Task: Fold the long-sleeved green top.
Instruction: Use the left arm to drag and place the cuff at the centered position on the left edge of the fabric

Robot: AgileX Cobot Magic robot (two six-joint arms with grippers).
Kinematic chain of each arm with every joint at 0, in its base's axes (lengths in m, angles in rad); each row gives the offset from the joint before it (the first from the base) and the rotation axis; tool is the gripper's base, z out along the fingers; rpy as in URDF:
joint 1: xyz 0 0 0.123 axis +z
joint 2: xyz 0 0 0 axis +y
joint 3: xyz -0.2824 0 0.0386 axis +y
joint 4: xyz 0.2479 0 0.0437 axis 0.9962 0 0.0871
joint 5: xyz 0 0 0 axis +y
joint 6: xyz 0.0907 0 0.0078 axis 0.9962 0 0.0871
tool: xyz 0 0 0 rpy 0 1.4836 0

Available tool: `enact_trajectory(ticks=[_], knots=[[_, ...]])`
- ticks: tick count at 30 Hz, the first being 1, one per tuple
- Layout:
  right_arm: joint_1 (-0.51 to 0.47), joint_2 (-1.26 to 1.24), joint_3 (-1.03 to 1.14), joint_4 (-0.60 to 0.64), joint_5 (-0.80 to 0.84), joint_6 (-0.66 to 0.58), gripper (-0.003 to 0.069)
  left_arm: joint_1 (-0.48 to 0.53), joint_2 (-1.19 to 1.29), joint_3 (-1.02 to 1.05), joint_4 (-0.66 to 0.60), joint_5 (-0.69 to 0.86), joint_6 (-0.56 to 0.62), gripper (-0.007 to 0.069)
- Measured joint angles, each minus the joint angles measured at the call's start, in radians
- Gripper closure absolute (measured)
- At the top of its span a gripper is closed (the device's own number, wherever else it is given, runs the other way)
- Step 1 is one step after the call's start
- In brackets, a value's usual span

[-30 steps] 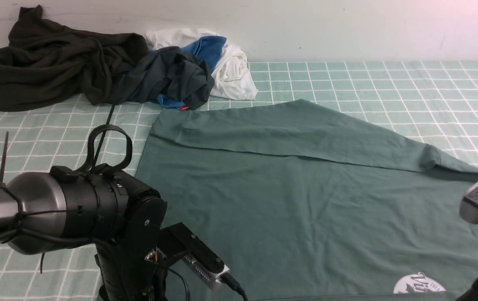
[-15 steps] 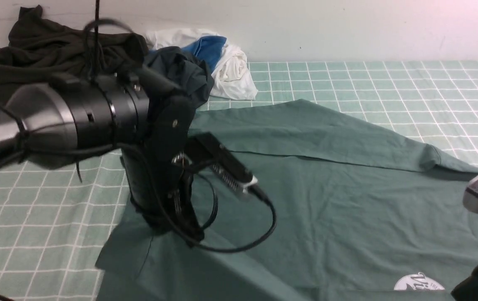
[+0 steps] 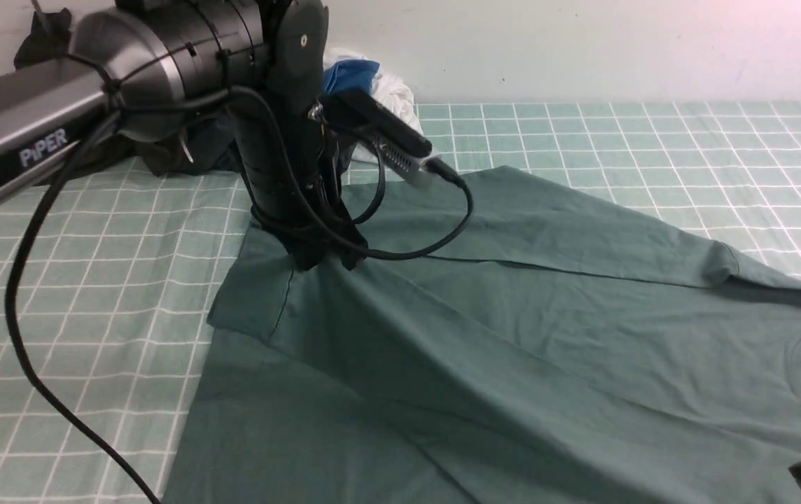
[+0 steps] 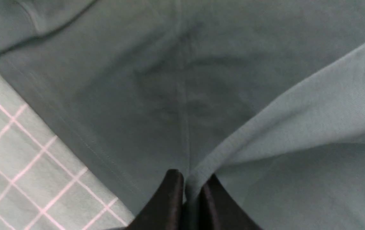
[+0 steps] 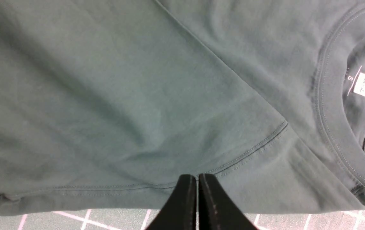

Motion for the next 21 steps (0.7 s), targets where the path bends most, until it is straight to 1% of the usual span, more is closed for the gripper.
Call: enact_trajectory(ticks=[1, 4, 5, 6, 7, 11, 12, 13, 15, 18, 21], knots=[[0.0, 0.0, 0.0, 0.0, 0.0, 0.0, 0.0646, 0.004, 0.009, 0.0, -0.001, 0.0, 0.0, 0.0568], [0.0, 0.0, 0.0, 0.0, -0.006, 0.003, 0.0636, 0.034, 0.072, 0.0, -0.003, -0.036, 0.0, 0.0494], [0.0, 0.0, 0.0, 0.0, -0.011, 0.004, 0.0626, 0.047, 0.095, -0.003, 0.001, -0.067, -0.003, 0.0424], [0.0, 0.0, 0.0, 0.0, -0.013, 0.004, 0.0624, 0.049, 0.098, -0.003, 0.0, -0.07, -0.004, 0.0415], [0.0, 0.0, 0.0, 0.0, -0.023, 0.004, 0.0612, 0.059, 0.109, -0.013, 0.01, -0.098, -0.027, 0.0341], [0.0, 0.0, 0.0, -0.003, -0.061, 0.009, 0.0566, 0.098, 0.127, -0.073, 0.026, -0.15, -0.136, 0.0182], [0.0, 0.0, 0.0, -0.005, -0.064, 0.009, 0.0566, 0.101, 0.127, -0.073, 0.026, -0.151, -0.142, 0.0176], [0.0, 0.001, 0.0, -0.01, -0.092, 0.014, 0.0544, 0.126, 0.142, -0.109, 0.023, -0.157, -0.178, 0.014], [0.0, 0.004, 0.0, -0.026, -0.137, 0.028, 0.0516, 0.172, 0.171, -0.156, 0.01, -0.175, -0.212, 0.0116], [0.0, 0.025, 0.0, -0.055, -0.192, 0.053, 0.0489, 0.223, 0.237, -0.215, -0.021, -0.218, -0.228, 0.0113], [0.0, 0.053, 0.0, -0.072, -0.228, 0.069, 0.048, 0.255, 0.304, -0.261, -0.051, -0.271, -0.236, 0.012]])
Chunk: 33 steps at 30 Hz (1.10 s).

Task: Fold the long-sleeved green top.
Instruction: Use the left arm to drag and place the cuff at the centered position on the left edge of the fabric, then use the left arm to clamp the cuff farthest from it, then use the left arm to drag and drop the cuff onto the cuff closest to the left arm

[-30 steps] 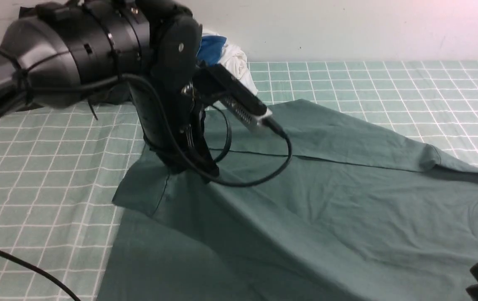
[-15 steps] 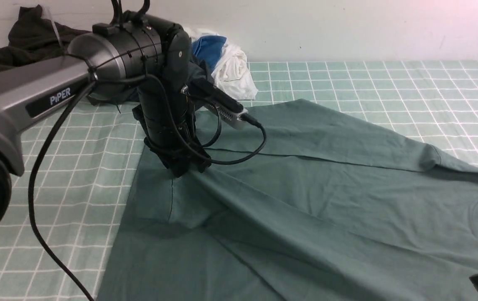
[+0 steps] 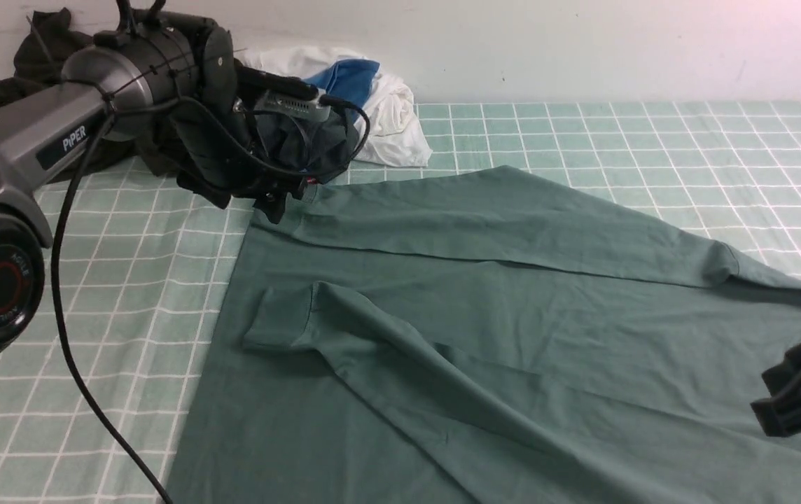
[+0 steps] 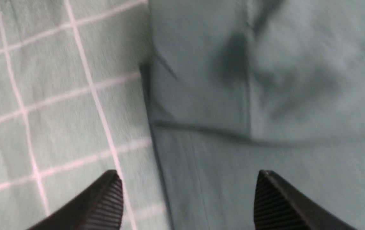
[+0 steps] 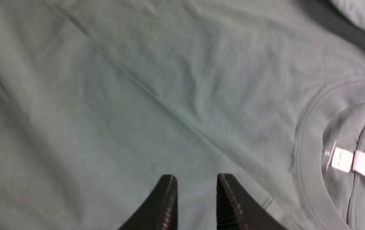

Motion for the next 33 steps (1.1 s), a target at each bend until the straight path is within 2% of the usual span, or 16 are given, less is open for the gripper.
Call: enact_trajectory(ticks=[5, 16, 20, 21, 26, 28, 33], knots=[[0.0, 0.049, 0.0, -0.008, -0.014, 0.014, 0.0473, 0.018, 0.091, -0.067, -0.038, -0.071, 0.0, 0.015], [0.0, 0.086, 0.0, -0.012, -0.02, 0.018, 0.0469, 0.019, 0.172, -0.117, -0.063, -0.166, 0.0, 0.0276], [0.0, 0.086, 0.0, -0.012, -0.033, 0.018, 0.0469, 0.019, 0.172, -0.118, -0.063, -0.171, 0.0, 0.0382], [0.0, 0.086, 0.0, -0.012, -0.033, 0.018, 0.0469, 0.019, 0.172, -0.118, -0.063, -0.171, 0.0, 0.0387], [0.0, 0.086, 0.0, -0.012, -0.034, 0.018, 0.0469, 0.016, 0.17, -0.118, -0.063, -0.168, 0.007, 0.0559], [0.0, 0.086, 0.0, -0.012, -0.034, 0.018, 0.0469, 0.012, 0.164, -0.118, -0.063, -0.163, 0.007, 0.0592], [0.0, 0.086, 0.0, -0.012, -0.034, 0.018, 0.0469, -0.004, 0.134, -0.118, -0.059, -0.148, 0.021, 0.0604]])
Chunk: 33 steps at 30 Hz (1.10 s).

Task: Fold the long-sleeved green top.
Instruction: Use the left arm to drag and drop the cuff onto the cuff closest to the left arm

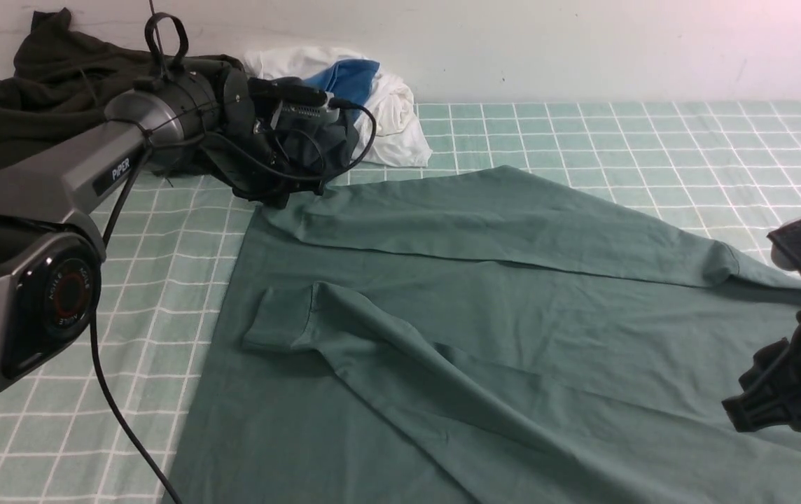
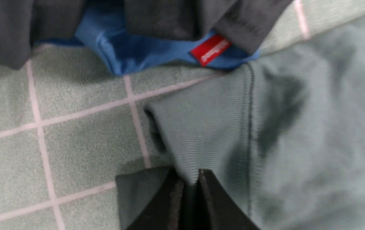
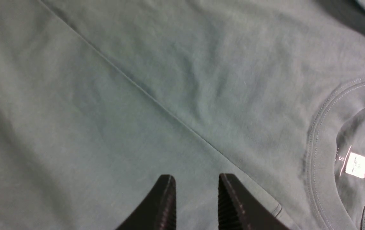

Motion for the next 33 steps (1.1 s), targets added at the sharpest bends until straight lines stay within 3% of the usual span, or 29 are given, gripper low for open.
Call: enact_trajectory(ticks=[5, 12, 19, 24, 30, 33], knots=[[0.0, 0.0, 0.0, 0.0, -0.001, 0.0, 0.0468, -0.035, -0.088, 0.0, 0.0, 0.078, 0.025, 0.0604], [0.0, -0.001, -0.075, 0.014, 0.06, 0.001, 0.0464, -0.081, -0.297, 0.0, -0.056, 0.324, 0.022, 0.0604], [0.023, -0.066, -0.101, 0.052, 0.118, 0.0, 0.0461, -0.074, -0.568, 0.106, -0.129, 0.385, -0.076, 0.0604], [0.124, -0.142, -0.101, 0.023, 0.145, -0.001, 0.0459, -0.074, -0.782, 0.429, -0.144, 0.393, -0.098, 0.0604], [0.204, -0.19, -0.101, -0.018, 0.234, 0.0, 0.0447, -0.073, -1.002, 0.995, -0.148, 0.199, -0.098, 0.0591], [0.21, -0.191, -0.101, -0.018, 0.254, 0.0, 0.0437, -0.073, -1.036, 1.16, -0.148, 0.103, -0.098, 0.055]])
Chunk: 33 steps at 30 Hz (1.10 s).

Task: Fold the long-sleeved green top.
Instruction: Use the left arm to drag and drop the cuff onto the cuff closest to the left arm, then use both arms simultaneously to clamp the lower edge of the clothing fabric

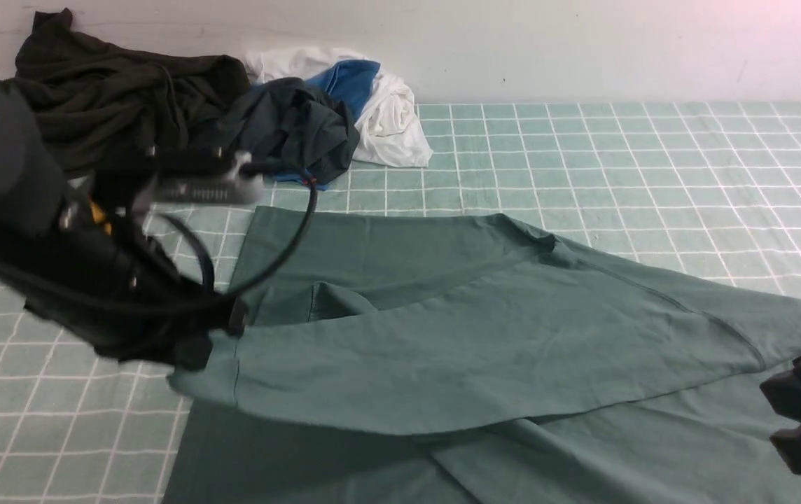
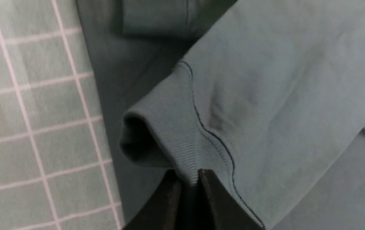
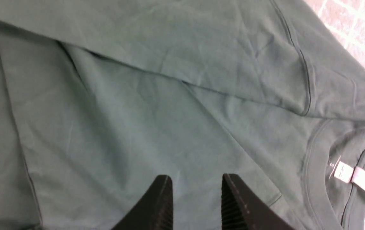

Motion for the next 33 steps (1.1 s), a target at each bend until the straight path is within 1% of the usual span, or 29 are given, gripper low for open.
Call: enact_trajectory(ticks=[2, 5, 7, 8, 9, 11, 13, 16, 17, 19, 21, 24, 26, 30, 33], knots=[[0.0, 0.0, 0.0, 0.003, 0.017, -0.004, 0.042, 0.0, 0.001, 0.098, 0.0, -0.071, 0.038, 0.048], [0.0, 0.0, 0.0, 0.025, 0.056, -0.035, 0.0396, 0.0, 0.007, 0.154, 0.0, -0.088, 0.097, 0.0349], [0.0, 0.0, 0.0, 0.056, 0.093, -0.065, 0.038, 0.0, 0.006, 0.159, -0.008, -0.065, 0.165, 0.0253], [0.0, 0.0, 0.0, 0.06, 0.097, -0.068, 0.038, 0.0, 0.006, 0.159, -0.01, -0.057, 0.182, 0.0244], [0.0, 0.0, 0.0, 0.104, 0.124, -0.106, 0.0369, -0.01, -0.003, 0.159, -0.018, -0.008, 0.254, 0.0182], [0.0, 0.0, 0.0, 0.16, 0.129, -0.149, 0.0363, -0.056, -0.017, 0.163, -0.026, 0.05, 0.321, 0.0138], [0.0, 0.0, 0.0, 0.219, 0.13, -0.19, 0.0361, -0.121, -0.027, 0.175, -0.031, 0.089, 0.371, 0.0127], [0.0, 0.0, 0.0, 0.3, 0.133, -0.248, 0.0361, -0.28, -0.031, 0.239, 0.0, 0.114, 0.457, 0.0125], [0.0, 0.0, 0.0, 0.304, 0.133, -0.252, 0.0361, -0.291, -0.029, 0.239, 0.004, 0.114, 0.462, 0.0125], [0.0, 0.0, 0.0, 0.335, 0.133, -0.276, 0.0361, -0.388, -0.023, 0.307, 0.068, 0.092, 0.489, 0.0132], [0.0, 0.0, 0.0, 0.342, 0.134, -0.281, 0.0361, -0.463, -0.005, 0.359, 0.145, 0.03, 0.495, 0.0144], [0.0, 0.0, -0.001, 0.342, 0.135, -0.285, 0.0361, -0.504, 0.036, 0.399, 0.21, -0.047, 0.492, 0.0162], [0.0, 0.0, -0.001, 0.343, 0.135, -0.285, 0.0361, -0.509, 0.053, 0.403, 0.223, -0.071, 0.488, 0.0171], [0.0, 0.0, -0.001, 0.343, 0.136, -0.285, 0.0361, -0.51, 0.091, 0.402, 0.245, -0.105, 0.485, 0.023], [0.0, 0.0, -0.001, 0.343, 0.136, -0.288, 0.0361, -0.509, 0.091, 0.402, 0.247, -0.109, 0.475, 0.0302]])
